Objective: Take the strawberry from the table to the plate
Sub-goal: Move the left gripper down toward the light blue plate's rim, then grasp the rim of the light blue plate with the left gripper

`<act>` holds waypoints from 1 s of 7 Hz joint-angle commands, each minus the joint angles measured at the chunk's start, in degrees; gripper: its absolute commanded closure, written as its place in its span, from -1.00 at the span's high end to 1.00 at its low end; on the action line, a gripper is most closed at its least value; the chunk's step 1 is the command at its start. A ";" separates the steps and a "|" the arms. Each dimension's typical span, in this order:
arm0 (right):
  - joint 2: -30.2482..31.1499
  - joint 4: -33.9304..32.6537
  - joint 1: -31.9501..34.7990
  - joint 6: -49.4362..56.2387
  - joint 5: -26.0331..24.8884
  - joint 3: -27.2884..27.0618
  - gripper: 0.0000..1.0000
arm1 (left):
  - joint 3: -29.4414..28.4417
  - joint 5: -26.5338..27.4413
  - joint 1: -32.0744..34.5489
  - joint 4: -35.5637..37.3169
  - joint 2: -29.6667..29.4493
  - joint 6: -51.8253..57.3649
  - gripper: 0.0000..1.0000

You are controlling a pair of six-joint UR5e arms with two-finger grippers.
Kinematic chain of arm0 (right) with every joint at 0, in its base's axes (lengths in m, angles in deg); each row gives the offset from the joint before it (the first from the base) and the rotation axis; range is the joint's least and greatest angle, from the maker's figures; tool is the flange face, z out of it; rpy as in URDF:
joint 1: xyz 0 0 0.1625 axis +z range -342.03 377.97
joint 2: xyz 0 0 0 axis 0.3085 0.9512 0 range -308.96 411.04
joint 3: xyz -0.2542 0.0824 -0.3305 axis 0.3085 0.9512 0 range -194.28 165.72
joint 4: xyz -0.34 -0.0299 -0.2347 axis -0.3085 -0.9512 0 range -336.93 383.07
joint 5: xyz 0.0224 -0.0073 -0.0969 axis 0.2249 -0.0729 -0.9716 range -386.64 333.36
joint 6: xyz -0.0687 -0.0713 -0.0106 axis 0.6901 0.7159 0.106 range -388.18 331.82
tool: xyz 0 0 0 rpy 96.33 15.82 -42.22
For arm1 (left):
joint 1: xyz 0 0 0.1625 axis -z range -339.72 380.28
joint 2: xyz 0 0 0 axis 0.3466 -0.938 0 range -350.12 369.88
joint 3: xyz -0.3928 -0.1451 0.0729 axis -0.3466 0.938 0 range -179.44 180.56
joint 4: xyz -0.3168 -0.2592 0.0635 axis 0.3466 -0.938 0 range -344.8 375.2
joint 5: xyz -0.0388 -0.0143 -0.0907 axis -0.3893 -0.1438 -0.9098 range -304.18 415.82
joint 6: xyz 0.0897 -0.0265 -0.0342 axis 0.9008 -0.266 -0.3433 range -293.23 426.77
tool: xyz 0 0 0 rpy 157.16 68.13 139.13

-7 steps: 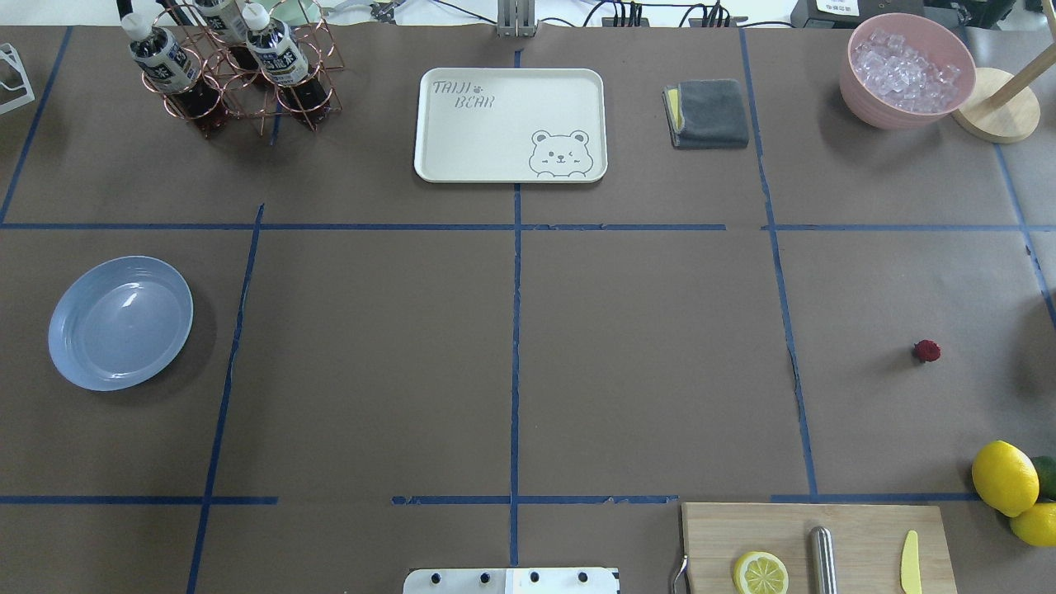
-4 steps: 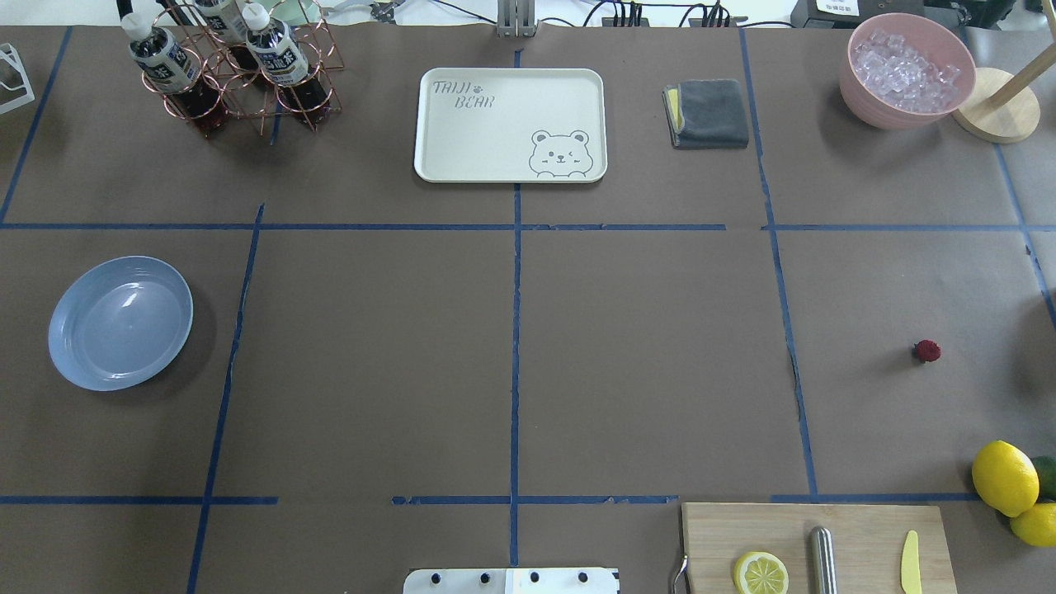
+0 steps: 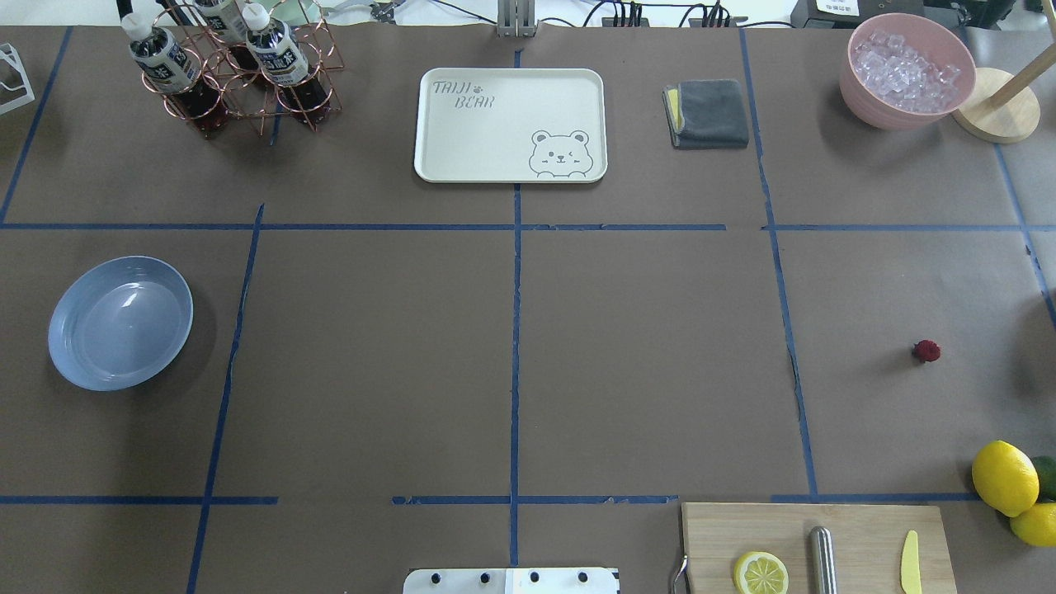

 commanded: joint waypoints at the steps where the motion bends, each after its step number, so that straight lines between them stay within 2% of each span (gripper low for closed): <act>1: 0.00 0.00 0.00 0.01 0.00 0.02 1.00 | -2.14 5.02 -5.10 -1.51 -3.40 -7.42 1.00; 5: 0.00 0.00 0.00 0.01 0.00 0.11 1.00 | -7.51 6.01 -9.24 -1.60 -7.01 -7.43 0.82; 7: 0.00 0.00 0.00 0.01 0.00 0.11 1.00 | -7.77 6.01 -9.68 -1.51 -7.10 -7.43 0.50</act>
